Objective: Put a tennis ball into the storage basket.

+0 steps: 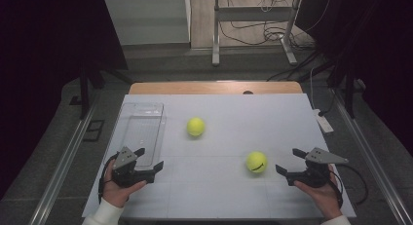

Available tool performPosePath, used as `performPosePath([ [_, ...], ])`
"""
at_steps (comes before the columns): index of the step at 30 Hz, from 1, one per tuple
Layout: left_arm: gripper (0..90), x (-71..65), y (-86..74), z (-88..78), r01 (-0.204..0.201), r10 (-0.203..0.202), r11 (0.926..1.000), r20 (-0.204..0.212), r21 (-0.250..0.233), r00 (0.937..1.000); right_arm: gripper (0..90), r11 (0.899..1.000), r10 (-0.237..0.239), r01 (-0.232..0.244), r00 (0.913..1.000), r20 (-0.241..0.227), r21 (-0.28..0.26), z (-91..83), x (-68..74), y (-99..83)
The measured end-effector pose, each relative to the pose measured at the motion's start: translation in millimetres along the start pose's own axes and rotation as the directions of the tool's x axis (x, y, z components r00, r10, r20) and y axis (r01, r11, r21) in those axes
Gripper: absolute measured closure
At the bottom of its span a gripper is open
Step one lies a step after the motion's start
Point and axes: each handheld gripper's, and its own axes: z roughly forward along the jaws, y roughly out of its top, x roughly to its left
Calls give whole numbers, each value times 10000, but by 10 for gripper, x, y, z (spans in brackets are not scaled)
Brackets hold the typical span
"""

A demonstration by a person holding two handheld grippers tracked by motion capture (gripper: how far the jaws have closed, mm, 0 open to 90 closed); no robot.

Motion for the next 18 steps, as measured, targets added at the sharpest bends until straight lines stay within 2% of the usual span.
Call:
performPosePath([
  [18, 137, -13, 9, -11, 13, -13, 10000, -21, -47, 10000, 87, 10000, 10, -10, 10000, 4, 16, 9, -7, -10],
])
